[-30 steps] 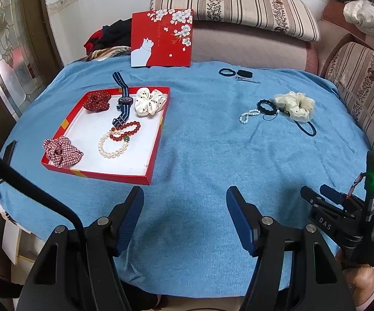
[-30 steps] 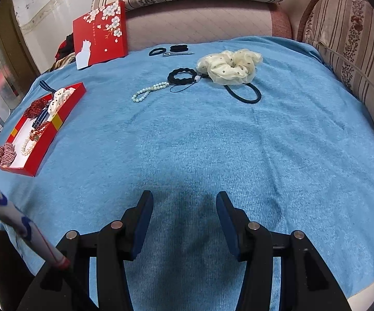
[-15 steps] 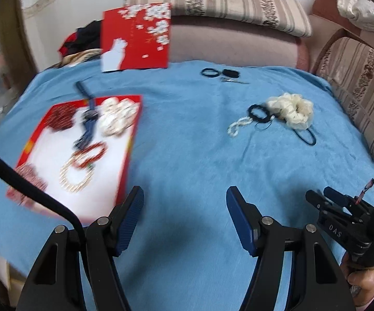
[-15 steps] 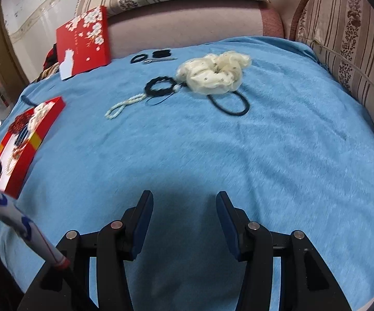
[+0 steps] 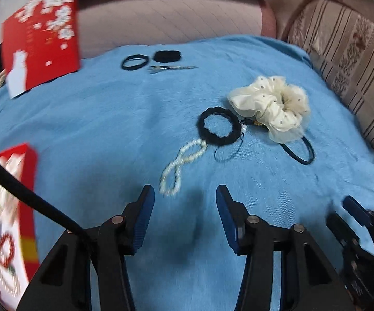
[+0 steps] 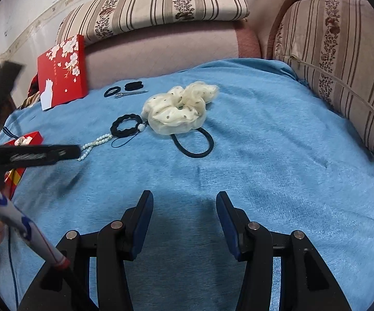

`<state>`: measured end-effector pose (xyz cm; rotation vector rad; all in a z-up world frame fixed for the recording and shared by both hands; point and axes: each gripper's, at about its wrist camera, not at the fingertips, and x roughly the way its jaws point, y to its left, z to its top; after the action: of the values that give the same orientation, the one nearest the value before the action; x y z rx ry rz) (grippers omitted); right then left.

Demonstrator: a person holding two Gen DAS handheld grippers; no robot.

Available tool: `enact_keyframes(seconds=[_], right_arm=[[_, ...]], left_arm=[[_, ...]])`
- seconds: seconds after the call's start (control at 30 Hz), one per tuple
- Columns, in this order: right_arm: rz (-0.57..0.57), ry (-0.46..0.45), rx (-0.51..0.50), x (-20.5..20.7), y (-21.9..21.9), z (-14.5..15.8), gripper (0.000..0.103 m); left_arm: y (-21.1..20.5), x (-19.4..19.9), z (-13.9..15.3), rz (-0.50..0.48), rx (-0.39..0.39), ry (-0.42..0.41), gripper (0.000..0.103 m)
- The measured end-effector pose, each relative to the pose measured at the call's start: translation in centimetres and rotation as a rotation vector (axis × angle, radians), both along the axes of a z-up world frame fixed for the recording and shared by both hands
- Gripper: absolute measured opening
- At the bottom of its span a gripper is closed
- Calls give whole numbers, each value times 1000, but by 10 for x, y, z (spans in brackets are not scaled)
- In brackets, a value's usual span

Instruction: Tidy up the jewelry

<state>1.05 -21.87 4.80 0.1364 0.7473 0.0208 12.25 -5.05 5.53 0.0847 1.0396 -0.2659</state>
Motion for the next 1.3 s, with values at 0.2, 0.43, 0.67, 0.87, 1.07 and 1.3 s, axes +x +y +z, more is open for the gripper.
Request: enact_keyframes(seconds=[0.2, 0.43, 0.67, 0.87, 1.07, 1.3], right_arm=[[1, 0, 28, 4, -1, -4, 55], [-14, 7, 38, 3, -5, -7, 55], [-8, 20, 15, -5, 2, -5, 55], [60, 17, -32, -25, 24, 9, 55], [117, 22, -56, -46, 42, 24, 55], [158, 4, -85, -72, 61, 40, 58]], left_arm=[[-3, 31, -21, 15, -15, 89, 5], [29, -16, 9, 49, -92, 65, 5], [69, -94, 24, 84, -79, 41, 5], [85, -141, 31, 151, -72, 12, 29], [91, -181, 47, 236, -41, -37, 44], [83, -211, 65, 237, 0, -90, 47]])
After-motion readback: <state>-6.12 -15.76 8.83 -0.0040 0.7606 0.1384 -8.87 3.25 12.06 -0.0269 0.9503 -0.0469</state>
